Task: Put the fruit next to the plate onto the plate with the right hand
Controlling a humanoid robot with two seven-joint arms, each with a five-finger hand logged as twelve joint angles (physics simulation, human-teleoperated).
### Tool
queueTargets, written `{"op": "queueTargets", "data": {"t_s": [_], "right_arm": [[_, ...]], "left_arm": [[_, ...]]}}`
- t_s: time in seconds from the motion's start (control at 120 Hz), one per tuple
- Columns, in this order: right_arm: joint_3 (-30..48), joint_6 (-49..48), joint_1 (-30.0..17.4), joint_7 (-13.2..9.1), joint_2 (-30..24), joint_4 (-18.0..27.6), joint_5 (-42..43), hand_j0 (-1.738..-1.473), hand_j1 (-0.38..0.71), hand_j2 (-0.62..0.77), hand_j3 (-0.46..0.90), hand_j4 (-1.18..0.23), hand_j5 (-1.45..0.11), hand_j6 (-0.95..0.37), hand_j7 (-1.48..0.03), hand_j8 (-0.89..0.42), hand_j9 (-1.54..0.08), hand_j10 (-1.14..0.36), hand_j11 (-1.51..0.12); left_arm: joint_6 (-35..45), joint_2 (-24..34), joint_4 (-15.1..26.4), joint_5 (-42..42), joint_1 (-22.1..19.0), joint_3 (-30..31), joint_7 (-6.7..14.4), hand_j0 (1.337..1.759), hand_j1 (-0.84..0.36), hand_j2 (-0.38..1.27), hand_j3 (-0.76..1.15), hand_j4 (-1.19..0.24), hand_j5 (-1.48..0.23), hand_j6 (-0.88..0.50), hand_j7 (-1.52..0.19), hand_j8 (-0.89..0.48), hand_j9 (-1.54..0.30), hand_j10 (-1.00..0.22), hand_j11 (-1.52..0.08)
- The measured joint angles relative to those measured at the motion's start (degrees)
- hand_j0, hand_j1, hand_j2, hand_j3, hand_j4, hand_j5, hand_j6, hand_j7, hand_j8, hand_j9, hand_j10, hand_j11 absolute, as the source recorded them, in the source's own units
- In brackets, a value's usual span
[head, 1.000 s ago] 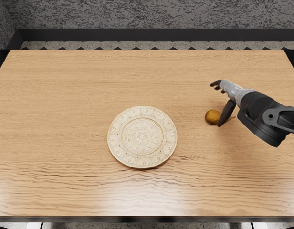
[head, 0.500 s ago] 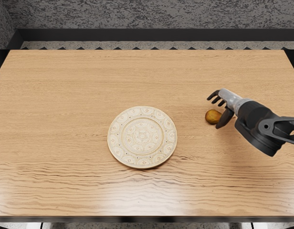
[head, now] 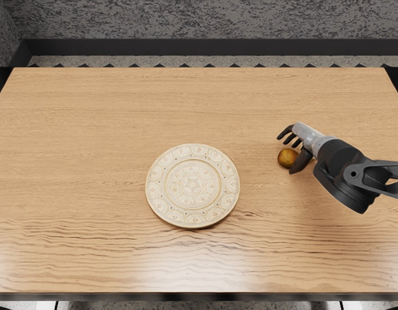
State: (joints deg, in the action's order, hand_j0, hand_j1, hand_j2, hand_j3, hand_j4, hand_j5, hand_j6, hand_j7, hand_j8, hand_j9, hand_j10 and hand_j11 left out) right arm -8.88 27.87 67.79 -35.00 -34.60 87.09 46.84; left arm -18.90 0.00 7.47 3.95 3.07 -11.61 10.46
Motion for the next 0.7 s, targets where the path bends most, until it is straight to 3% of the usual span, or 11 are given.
{"op": "queueTargets", "data": {"t_s": [0.7], "right_arm": [[0.0,0.0,-1.0,0.0,1.7,-1.4,0.7,-1.658,0.25,-0.08,0.0,-0.51,-0.65,-0.5,-0.65,-0.47,-0.65,-0.46,-0.66]], "left_arm": [[0.0,0.0,0.0,0.0,0.0,0.0,0.0,1.658,0.33,0.0,0.0,-0.01,-0.02,-0.01,-0.02,-0.01,-0.02,-0.01,-0.02]]}}
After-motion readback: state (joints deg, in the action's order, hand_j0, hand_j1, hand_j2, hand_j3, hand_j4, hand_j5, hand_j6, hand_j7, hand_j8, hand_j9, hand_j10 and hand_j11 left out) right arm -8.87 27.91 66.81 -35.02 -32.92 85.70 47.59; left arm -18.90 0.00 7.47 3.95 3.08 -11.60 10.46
